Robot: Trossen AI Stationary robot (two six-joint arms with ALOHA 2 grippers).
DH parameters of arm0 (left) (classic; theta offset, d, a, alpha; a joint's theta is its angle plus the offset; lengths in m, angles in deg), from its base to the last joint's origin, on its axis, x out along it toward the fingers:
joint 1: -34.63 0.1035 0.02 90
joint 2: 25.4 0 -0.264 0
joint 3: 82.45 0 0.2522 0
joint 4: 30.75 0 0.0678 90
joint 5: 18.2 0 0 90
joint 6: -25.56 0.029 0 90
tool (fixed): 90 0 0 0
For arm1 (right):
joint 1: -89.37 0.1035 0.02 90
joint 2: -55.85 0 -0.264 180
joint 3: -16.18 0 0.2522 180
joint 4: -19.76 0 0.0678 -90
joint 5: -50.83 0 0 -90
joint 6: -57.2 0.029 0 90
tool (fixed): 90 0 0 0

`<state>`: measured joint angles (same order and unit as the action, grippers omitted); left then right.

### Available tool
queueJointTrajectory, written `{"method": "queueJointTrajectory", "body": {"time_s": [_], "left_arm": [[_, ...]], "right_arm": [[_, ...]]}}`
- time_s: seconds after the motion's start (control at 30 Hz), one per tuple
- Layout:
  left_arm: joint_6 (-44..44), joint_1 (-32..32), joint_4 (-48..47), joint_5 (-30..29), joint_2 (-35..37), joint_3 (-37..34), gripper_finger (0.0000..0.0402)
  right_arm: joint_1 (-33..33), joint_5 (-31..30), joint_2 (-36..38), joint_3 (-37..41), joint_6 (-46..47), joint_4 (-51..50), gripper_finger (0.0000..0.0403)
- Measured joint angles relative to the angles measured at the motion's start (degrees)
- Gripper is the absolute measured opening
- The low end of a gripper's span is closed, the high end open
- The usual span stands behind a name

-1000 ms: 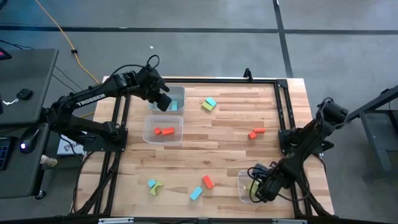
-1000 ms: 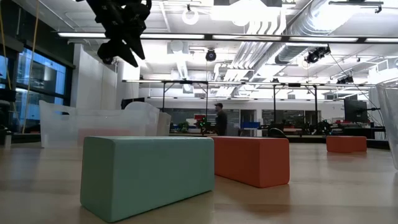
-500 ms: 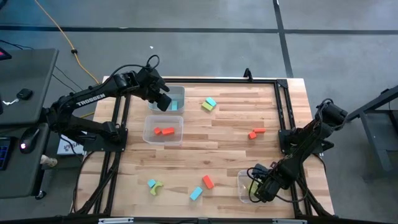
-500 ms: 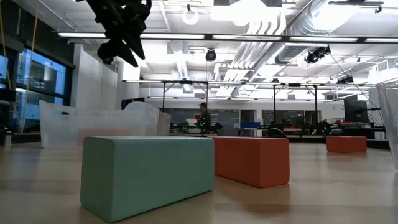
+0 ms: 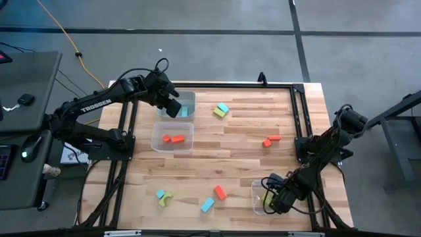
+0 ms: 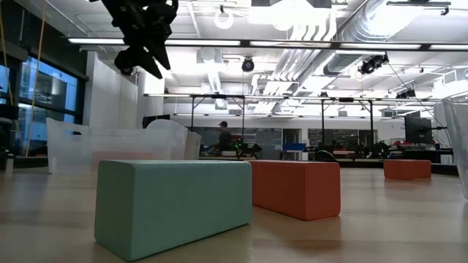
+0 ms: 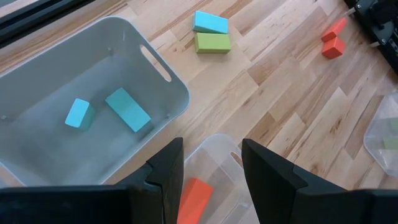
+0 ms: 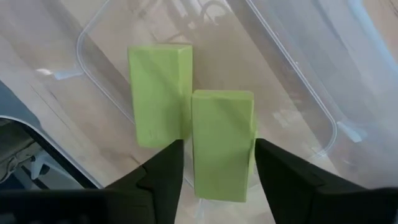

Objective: Sort & place blocks by color
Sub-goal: Put the green block into the bottom transparent bin, then put the blue block into the gray bin

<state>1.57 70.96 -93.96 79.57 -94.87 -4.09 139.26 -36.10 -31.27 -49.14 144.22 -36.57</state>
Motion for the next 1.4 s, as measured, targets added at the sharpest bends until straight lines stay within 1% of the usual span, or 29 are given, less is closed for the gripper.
{"method": "queueJointTrajectory", "body": {"time_s": [0.3, 0.4, 0.63, 0.73, 0.83, 0.93, 1.1, 1.23, 1.4], "left_arm": [[-0.13, 0.0, 0.0, 0.0, 0.0, 0.0, 0.014], [-1.17, 0.0, 0.0, -0.63, 0.0, 0.0, 0.014], [0.57, 0.0, -0.23, -0.79, 0.0, 0.0, 0.0142], [0.6, 0.0, -0.82, -0.79, 0.0, 0.0, 0.015], [1.68, 0.0, -1.37, -0.91, 0.0, 0.0, 0.0169], [3.36, 0.0, -2.27, -0.98, 0.0, -0.02, 0.0193], [4.66, 0.01, -2.21, -3.01, 0.0, -0.02, 0.0225], [3.97, -0.33, -2.75, -1.89, 0.02, -0.02, 0.0231], [0.29, -3.75, -5.36, -1.38, 0.02, -0.02, 0.0228]], "right_arm": [[-0.4, -0.88, 0.04, -2.9, 0.0, -1.11, 0.0193], [-1.08, -2.14, 0.08, -4.31, -0.02, -2.76, 0.0193], [-2.49, -3.49, 0.09, -6.58, -0.02, -7.84, 0.0193], [-3.04, -3.52, 0.09, -7.53, -0.02, -10.26, 0.0193], [-3.42, -4.1, 0.09, -8.62, -0.01, -12.25, 0.0193], [-3.43, -6.02, 0.09, -10.05, 0.57, -13.87, 0.0193], [-3.72, -9.04, 0.09, -12.85, 1.96, -17.79, 0.0193], [-4.93, -10.94, 0.09, -14.77, 2.55, -20.83, 0.0193], [-6.31, -16.89, 0.09, -16.09, 1.54, -23.24, 0.0193]]}}
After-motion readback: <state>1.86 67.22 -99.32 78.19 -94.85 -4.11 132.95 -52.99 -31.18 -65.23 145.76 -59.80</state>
